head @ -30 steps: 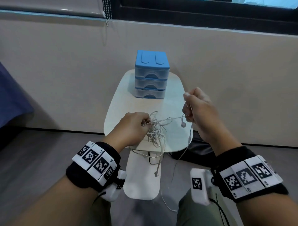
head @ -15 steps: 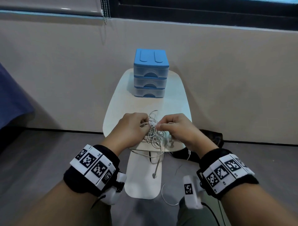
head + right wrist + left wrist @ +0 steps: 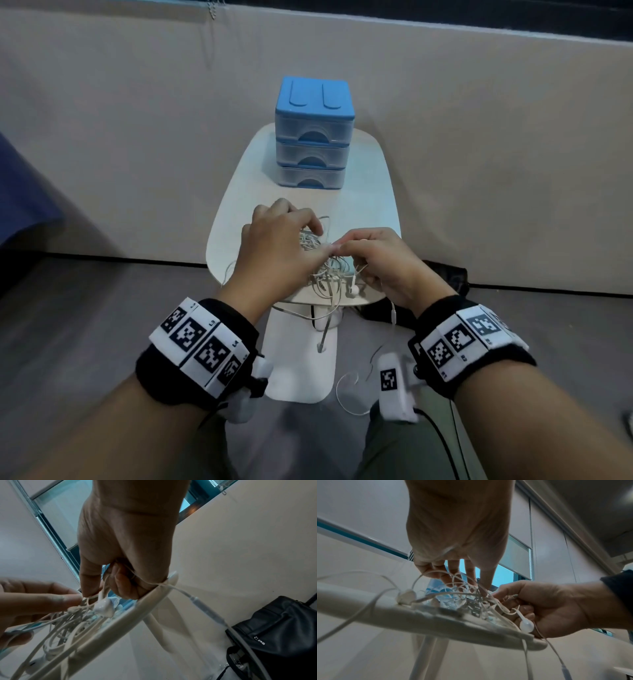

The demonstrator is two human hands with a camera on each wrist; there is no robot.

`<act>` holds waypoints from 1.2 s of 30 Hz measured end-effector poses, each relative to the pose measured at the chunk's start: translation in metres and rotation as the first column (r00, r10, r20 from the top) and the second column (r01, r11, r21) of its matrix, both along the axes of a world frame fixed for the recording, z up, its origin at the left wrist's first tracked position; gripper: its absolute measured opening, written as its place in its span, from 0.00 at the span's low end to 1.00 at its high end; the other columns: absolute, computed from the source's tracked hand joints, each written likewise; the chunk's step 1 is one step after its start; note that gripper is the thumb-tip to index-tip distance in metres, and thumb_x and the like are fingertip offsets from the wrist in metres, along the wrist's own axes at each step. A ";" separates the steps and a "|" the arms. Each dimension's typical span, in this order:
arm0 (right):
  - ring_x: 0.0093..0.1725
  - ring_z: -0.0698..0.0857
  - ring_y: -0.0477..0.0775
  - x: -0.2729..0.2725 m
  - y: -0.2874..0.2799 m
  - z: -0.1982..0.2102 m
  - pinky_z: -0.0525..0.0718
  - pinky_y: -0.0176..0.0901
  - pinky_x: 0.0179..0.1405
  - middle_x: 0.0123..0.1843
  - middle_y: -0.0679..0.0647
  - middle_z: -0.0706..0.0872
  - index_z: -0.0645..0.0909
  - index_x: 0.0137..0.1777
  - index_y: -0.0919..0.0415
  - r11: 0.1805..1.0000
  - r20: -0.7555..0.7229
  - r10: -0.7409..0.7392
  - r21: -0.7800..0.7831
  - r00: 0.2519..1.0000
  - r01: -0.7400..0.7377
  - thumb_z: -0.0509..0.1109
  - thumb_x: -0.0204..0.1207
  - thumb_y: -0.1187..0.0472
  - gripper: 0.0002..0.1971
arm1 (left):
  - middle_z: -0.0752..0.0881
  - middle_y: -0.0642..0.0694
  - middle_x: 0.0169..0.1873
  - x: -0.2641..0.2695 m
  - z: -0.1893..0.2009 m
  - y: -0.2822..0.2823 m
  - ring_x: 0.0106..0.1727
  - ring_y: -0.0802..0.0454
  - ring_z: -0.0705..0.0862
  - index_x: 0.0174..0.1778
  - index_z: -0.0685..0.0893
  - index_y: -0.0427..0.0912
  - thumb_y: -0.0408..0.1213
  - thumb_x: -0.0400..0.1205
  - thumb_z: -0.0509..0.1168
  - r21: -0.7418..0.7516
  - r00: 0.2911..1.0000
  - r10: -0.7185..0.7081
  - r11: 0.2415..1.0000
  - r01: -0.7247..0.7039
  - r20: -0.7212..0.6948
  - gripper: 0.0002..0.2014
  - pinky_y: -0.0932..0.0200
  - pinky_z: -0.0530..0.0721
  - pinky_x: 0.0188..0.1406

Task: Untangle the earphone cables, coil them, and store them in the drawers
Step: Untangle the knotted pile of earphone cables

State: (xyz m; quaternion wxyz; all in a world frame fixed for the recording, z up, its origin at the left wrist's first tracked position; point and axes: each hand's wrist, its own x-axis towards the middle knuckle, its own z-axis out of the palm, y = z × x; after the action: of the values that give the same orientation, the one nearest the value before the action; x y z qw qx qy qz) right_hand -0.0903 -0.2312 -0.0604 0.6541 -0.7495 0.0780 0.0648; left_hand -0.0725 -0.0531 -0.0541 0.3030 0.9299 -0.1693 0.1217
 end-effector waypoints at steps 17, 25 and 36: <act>0.25 0.62 0.46 0.000 -0.006 -0.008 0.60 0.34 0.19 0.22 0.44 0.73 0.89 0.44 0.63 0.999 0.030 0.028 0.037 0.999 -0.030 0.75 0.80 0.67 0.04 | 0.88 0.57 0.37 0.010 0.015 0.010 0.43 0.57 0.86 0.36 0.89 0.53 0.47 0.75 0.78 -0.015 0.989 -0.073 0.997 0.072 -0.126 0.06 0.52 0.86 0.45; 0.22 0.62 0.45 0.000 -0.012 -0.012 0.62 0.32 0.17 0.27 0.48 0.75 0.91 0.44 0.59 0.993 0.069 0.112 0.020 0.991 -0.114 0.78 0.79 0.61 0.03 | 0.89 0.55 0.37 0.020 0.021 0.004 0.40 0.53 0.86 0.36 0.88 0.51 0.38 0.77 0.72 -0.012 0.988 -0.031 0.999 0.030 -0.149 0.05 0.55 0.85 0.40; 0.24 0.63 0.44 0.001 -0.017 -0.018 0.61 0.35 0.23 0.30 0.50 0.68 0.90 0.48 0.58 0.987 0.103 0.048 0.151 0.994 -0.063 0.77 0.80 0.64 0.01 | 0.87 0.56 0.47 0.023 0.024 0.008 0.38 0.58 0.82 0.51 0.84 0.60 0.33 0.81 0.71 -0.030 0.899 -0.267 0.961 0.274 -0.348 0.13 0.68 0.80 0.40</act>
State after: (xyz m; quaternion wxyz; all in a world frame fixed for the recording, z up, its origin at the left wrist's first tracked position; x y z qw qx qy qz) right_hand -0.0893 -0.2486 -0.0780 0.7110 -0.7010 0.0195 0.0517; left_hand -0.0494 -0.0446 -0.0302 0.3328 0.9071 -0.2414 -0.0899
